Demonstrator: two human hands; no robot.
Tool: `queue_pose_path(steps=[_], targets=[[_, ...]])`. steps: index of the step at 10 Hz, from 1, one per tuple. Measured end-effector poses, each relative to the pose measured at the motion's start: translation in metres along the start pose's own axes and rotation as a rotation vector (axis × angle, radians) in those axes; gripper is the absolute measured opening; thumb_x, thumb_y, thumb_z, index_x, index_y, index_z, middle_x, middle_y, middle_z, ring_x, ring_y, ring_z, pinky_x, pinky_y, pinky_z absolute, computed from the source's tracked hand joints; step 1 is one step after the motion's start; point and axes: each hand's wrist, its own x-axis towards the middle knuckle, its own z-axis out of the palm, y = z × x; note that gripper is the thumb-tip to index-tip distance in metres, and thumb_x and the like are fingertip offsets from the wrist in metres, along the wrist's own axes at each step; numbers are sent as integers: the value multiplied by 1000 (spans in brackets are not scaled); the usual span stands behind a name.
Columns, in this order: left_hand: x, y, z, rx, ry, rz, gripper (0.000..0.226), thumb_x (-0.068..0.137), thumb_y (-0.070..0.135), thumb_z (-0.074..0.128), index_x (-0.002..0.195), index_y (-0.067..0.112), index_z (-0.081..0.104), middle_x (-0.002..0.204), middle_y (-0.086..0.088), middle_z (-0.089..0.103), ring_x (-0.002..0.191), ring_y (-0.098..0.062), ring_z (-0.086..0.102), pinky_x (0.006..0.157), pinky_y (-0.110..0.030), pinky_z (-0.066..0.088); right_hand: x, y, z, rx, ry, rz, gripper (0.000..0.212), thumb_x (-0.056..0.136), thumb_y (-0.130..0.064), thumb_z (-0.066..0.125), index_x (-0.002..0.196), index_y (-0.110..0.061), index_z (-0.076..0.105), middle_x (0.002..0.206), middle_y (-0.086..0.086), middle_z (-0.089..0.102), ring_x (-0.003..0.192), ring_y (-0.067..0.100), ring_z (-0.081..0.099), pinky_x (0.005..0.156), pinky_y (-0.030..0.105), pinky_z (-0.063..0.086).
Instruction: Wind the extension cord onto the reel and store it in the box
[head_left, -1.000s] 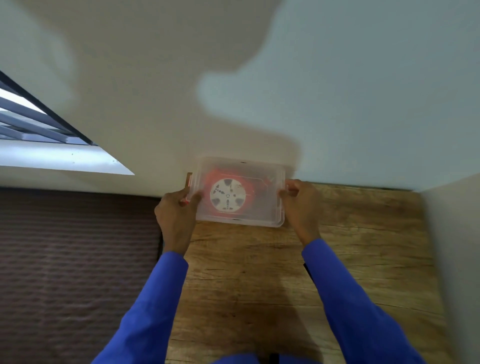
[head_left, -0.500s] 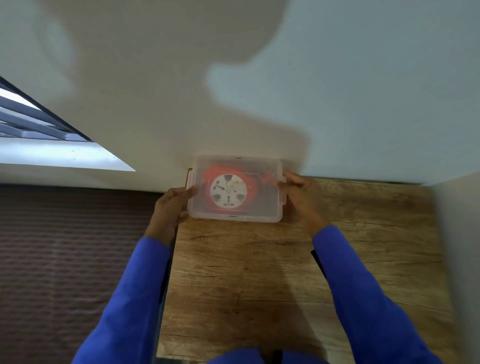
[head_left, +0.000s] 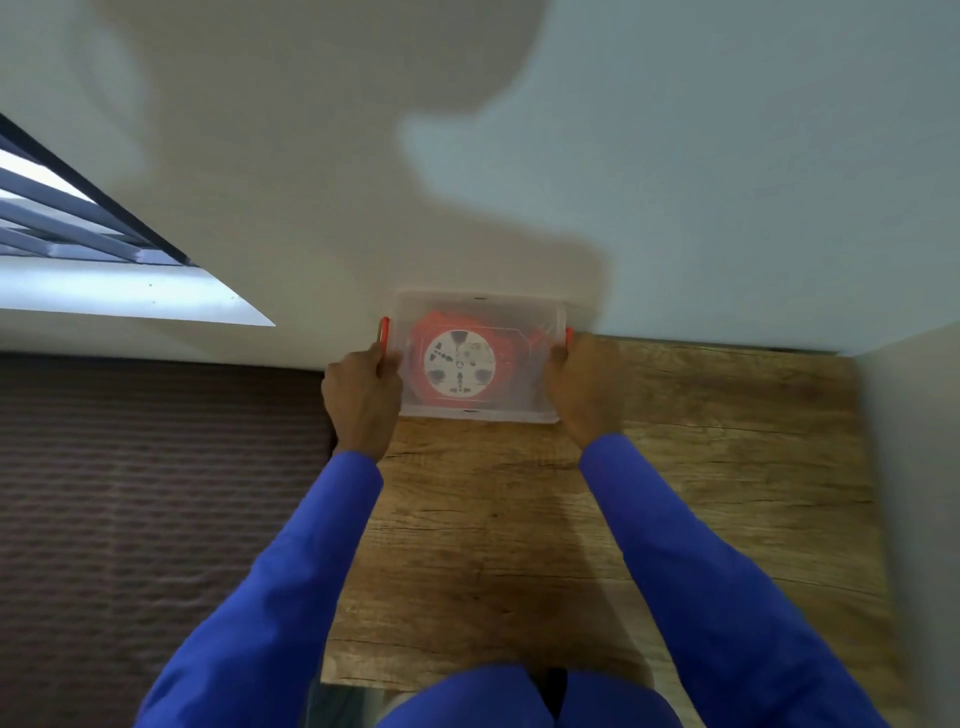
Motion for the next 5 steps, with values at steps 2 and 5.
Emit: queue_pose_path(steps=[2, 5], targets=[[-30, 0, -9, -130, -262, 35, 68, 116, 15, 55, 175, 8, 23, 169, -21, 47, 154, -38, 47, 128, -37, 32, -19, 19, -2, -101, 26, -170, 47, 117, -28, 36, 156, -5, 49, 163, 22, 48, 151, 35, 49, 111, 43, 49], [-32, 113, -82, 42, 158, 498, 81, 117, 46, 49, 177, 11, 7, 185, -18, 1, 170, -47, -2, 135, -57, 8, -34, 12, -134, 9, 581, -516, 71, 114, -36, 39, 171, -2, 13, 180, 18, 9, 167, 36, 8, 134, 56, 19]])
